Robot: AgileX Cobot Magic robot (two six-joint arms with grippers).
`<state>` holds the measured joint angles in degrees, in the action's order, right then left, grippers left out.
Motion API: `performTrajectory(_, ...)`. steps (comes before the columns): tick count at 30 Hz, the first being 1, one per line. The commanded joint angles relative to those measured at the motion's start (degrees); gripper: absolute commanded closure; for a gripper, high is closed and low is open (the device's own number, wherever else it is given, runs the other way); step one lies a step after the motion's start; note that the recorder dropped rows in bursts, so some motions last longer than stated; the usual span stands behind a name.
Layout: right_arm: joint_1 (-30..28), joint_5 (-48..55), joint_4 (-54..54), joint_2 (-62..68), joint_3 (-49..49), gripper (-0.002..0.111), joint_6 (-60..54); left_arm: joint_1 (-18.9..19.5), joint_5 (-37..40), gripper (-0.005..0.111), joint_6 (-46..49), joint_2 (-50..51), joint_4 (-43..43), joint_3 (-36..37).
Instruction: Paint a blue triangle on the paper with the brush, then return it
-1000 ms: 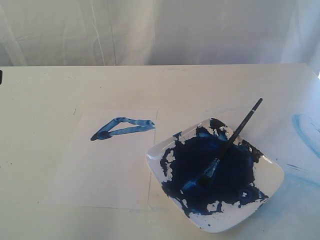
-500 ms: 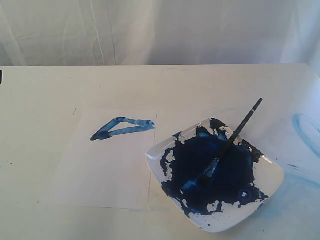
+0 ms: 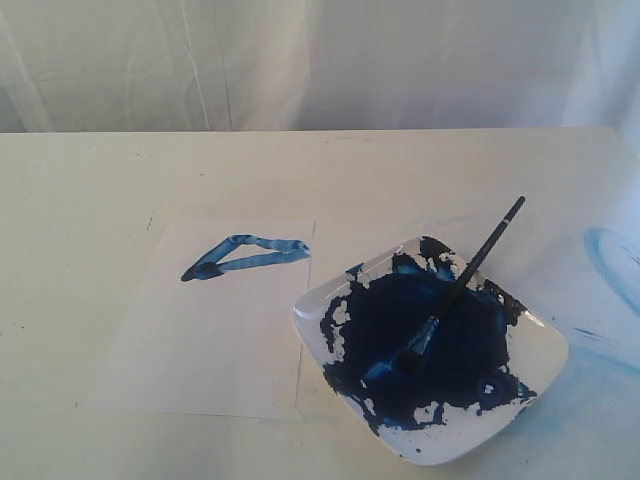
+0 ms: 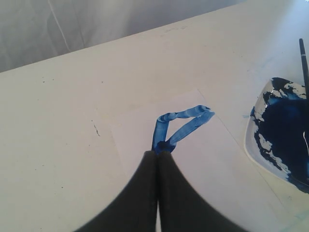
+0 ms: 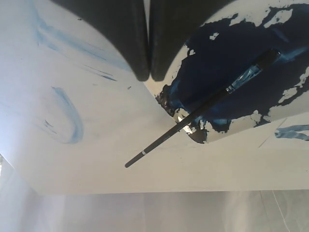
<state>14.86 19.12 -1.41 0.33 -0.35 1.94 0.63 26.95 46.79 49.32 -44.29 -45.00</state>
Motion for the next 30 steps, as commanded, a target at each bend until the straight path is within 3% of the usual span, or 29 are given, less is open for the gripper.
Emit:
performTrajectory(1, 0.1, 0.0, 0.0, -0.3, 0.4, 0.108, -0.7, -0.4, 0.5, 0.107, -0.6, -5.1, -0.9, 0.0)
performTrajectory(10, 0.1, 0.0, 0.0, -0.3, 0.4, 0.108, -0.7, -0.4, -0.6, 0.107, -0.1, -17.3, -0.9, 1.0)
performTrajectory(20, 0.1, 0.0, 0.0, -0.3, 0.4, 0.108, -0.7, -0.4, -6.0, 0.107, 0.6, -33.7, -0.9, 12.6)
performTrajectory(30, 0.1, 0.0, 0.0, -0.3, 0.4, 0.108, -0.7, -0.4, -5.9, 0.107, 0.5, -35.6, -6.4, 14.8)
